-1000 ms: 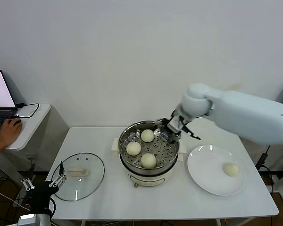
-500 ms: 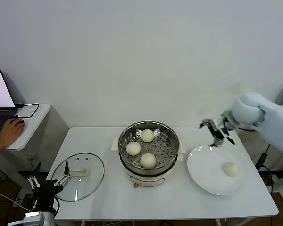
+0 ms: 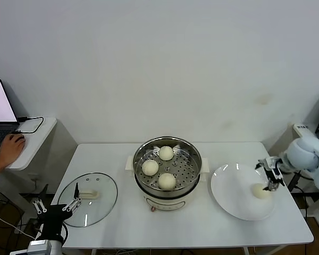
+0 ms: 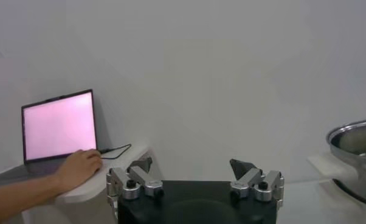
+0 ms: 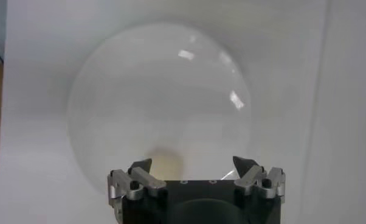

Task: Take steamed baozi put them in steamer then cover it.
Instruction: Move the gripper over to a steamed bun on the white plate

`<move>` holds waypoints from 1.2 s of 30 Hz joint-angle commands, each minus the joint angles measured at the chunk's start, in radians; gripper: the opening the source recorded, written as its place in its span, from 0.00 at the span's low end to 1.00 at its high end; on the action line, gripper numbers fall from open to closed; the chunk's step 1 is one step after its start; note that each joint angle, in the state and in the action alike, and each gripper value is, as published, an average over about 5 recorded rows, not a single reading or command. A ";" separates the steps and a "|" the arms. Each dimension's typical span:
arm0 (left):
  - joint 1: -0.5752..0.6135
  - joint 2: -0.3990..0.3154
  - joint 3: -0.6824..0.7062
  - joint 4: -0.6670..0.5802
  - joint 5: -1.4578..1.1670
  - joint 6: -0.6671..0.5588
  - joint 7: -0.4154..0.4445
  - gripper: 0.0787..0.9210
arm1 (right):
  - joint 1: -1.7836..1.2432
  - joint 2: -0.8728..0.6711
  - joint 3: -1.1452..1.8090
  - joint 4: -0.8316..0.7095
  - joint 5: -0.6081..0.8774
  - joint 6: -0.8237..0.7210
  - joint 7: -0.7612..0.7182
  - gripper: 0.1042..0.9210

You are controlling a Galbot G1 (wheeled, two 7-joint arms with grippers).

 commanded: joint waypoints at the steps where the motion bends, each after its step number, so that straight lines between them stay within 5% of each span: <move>1: 0.005 -0.002 -0.006 0.003 0.000 -0.001 0.000 0.88 | -0.206 0.044 0.164 -0.128 -0.106 0.014 0.007 0.88; 28: 0.001 -0.011 -0.010 0.016 0.002 -0.001 0.000 0.88 | -0.121 0.195 0.121 -0.263 -0.140 0.028 0.066 0.88; 36: 0.000 -0.012 -0.009 0.013 0.001 -0.001 0.001 0.88 | -0.121 0.192 0.115 -0.261 -0.141 0.022 0.050 0.69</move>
